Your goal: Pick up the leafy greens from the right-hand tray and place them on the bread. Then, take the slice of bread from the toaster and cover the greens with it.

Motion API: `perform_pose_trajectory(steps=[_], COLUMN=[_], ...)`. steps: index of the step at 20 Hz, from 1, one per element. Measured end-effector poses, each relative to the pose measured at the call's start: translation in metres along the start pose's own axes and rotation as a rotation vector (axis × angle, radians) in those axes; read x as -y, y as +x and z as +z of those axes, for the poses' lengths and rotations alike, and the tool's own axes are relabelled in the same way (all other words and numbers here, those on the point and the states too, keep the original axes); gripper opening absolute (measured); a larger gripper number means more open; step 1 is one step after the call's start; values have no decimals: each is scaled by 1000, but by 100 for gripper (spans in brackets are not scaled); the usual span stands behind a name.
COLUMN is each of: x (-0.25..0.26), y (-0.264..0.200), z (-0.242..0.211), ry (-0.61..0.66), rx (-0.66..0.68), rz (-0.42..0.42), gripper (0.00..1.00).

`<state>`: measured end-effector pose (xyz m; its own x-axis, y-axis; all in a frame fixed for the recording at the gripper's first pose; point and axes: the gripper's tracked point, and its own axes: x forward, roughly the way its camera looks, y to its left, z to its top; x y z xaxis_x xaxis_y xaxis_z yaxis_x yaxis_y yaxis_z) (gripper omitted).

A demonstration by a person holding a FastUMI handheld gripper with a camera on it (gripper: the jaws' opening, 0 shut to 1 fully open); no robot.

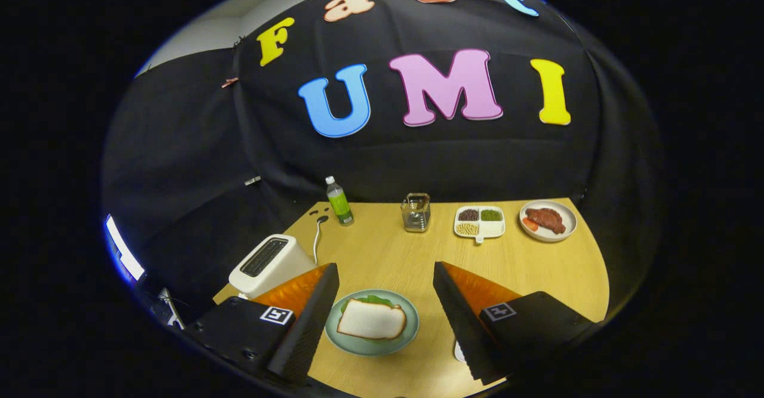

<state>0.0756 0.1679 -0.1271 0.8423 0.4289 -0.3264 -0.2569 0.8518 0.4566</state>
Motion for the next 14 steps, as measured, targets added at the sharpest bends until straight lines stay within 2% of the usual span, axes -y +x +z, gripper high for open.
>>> perform_pose_trajectory(steps=[8, 10, 14], x=[7, 13, 29], y=[-70, -97, -121], z=[61, 69, 79], ry=[-141, -213, -338], rx=[208, 244, 303], rz=[-96, -143, -267], gripper=[99, 99, 98])
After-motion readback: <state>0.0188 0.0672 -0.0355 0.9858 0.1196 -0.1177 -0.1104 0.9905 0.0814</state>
